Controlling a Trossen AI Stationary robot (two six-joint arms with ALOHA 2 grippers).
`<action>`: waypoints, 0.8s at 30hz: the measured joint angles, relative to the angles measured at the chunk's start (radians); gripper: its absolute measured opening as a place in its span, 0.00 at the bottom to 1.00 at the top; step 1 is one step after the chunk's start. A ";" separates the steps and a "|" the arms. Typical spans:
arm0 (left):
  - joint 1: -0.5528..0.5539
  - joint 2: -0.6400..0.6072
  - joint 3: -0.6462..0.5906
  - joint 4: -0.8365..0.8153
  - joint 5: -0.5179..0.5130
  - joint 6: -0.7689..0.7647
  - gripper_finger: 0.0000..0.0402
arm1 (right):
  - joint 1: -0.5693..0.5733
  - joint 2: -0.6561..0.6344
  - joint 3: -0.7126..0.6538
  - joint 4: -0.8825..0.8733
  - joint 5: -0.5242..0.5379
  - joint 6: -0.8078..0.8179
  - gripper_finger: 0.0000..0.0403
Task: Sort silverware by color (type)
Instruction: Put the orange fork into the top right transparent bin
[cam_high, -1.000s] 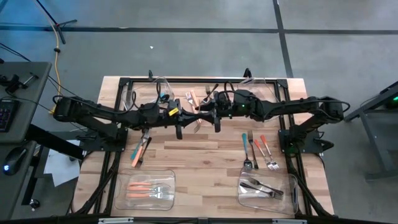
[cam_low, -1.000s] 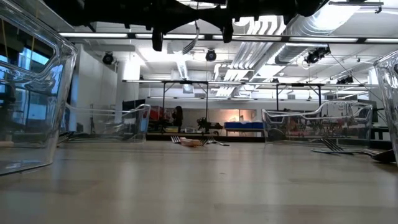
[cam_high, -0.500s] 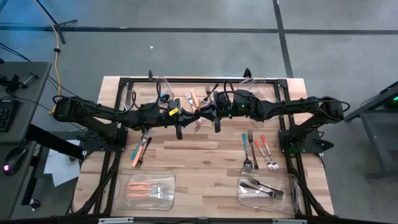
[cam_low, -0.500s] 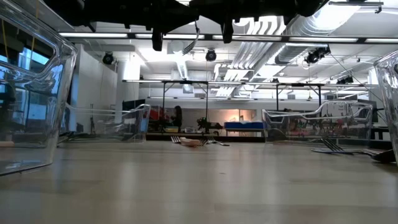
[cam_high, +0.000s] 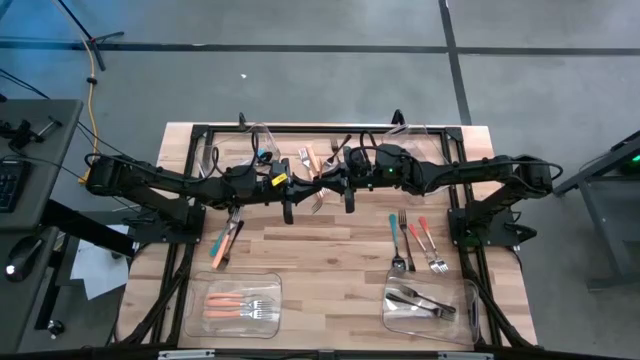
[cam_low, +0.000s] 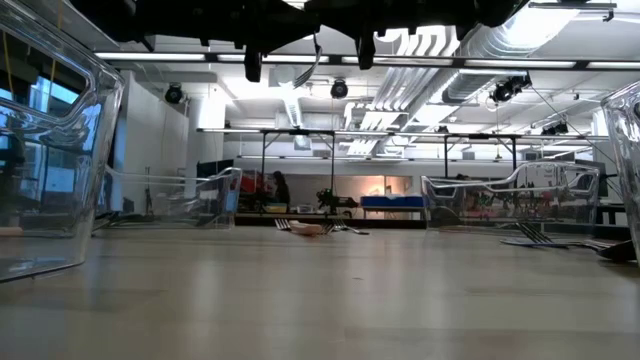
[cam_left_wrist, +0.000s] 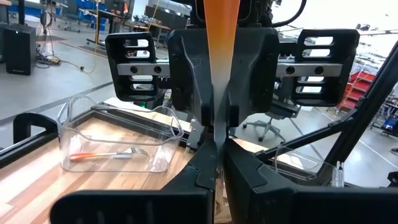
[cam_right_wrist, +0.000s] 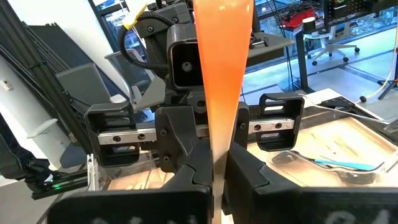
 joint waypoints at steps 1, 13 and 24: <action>0.000 0.000 0.000 0.000 0.000 0.000 0.01 | 0.000 0.000 0.000 0.000 -0.002 0.000 0.02; 0.000 -0.001 0.001 -0.031 0.003 -0.003 0.17 | 0.000 0.001 0.000 -0.001 -0.038 -0.018 0.02; 0.001 -0.048 0.000 -0.145 0.008 -0.028 0.36 | 0.000 -0.030 -0.001 -0.042 -0.043 -0.065 0.02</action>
